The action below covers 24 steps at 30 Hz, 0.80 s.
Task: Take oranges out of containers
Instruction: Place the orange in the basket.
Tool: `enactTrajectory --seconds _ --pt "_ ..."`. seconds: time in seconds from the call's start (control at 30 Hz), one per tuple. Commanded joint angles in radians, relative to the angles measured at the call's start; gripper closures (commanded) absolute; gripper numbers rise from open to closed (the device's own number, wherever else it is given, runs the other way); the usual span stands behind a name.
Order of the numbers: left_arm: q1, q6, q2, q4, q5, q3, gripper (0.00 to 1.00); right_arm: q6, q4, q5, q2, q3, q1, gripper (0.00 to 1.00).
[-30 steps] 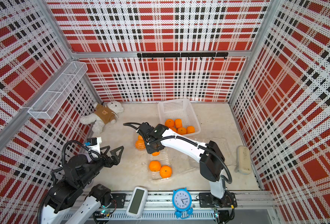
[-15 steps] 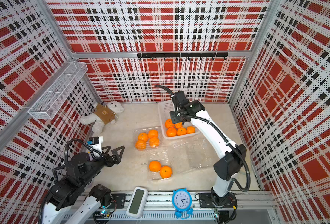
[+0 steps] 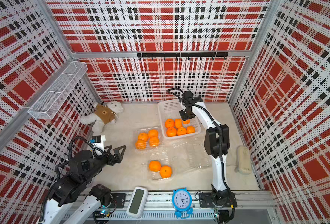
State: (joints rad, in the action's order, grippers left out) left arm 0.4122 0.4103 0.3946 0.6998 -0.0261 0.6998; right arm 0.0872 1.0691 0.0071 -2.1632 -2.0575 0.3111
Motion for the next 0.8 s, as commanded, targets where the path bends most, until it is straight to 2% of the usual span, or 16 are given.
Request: enactTrajectory --seconds 0.0,0.13,0.37,0.77 --pt "-0.01 -0.005 0.008 0.002 0.003 -0.005 0.0 0.047 -0.021 -0.024 -0.036 -0.083 0.001 0.63" --pt "-0.016 -0.008 0.025 0.0 0.015 -0.003 0.0 0.061 0.012 -0.013 -0.094 -0.108 0.002 0.63" --pt "-0.037 -0.013 0.038 -0.011 0.043 -0.005 0.01 0.049 -0.01 0.014 -0.107 -0.066 0.001 0.63" --pt "-0.047 -0.013 0.038 -0.015 0.063 -0.006 0.0 0.027 -0.019 0.058 -0.103 -0.038 0.001 0.53"
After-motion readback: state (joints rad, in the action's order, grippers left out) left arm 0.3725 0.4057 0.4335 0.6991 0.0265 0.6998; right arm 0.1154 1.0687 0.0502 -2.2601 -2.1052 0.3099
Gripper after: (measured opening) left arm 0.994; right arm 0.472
